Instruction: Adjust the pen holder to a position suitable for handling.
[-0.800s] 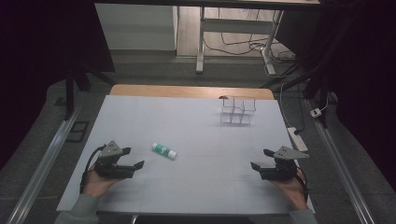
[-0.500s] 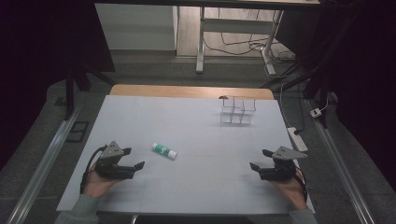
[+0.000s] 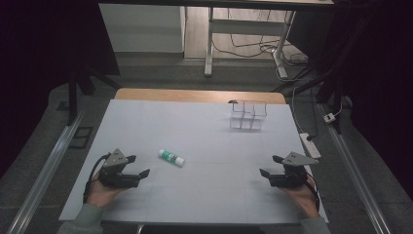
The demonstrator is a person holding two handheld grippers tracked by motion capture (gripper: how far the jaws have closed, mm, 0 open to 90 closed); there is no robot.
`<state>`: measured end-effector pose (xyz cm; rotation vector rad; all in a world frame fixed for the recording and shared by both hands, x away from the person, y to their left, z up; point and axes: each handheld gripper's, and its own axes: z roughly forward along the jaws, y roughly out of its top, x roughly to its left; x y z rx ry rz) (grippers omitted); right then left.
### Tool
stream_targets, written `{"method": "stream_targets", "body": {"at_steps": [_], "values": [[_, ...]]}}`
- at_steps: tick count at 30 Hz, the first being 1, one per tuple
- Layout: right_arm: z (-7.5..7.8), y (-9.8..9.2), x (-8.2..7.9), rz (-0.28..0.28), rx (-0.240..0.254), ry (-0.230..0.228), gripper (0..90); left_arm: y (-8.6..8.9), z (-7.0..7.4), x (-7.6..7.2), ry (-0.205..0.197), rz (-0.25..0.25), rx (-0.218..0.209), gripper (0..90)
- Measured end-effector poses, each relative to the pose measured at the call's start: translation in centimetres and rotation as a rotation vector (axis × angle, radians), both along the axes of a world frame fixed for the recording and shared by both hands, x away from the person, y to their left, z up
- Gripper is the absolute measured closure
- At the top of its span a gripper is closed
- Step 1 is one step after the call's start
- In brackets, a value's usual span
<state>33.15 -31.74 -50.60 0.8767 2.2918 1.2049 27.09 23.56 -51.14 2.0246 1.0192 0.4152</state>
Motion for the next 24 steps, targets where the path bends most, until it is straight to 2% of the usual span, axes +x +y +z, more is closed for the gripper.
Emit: {"method": "stream_targets", "body": {"at_steps": [14, 24], "values": [[0.2, 0.0, 0.6, -0.033, -0.001, 0.022, 24.8, 0.2, -0.4, 0.0, -0.011, 0.005, 0.008, 22.8], [0.3, 0.0, 1.9, -0.066, 0.02, 0.036, 26.5, 0.3, -0.6, 0.1, -0.007, 0.01, 0.012, 22.7]]}}
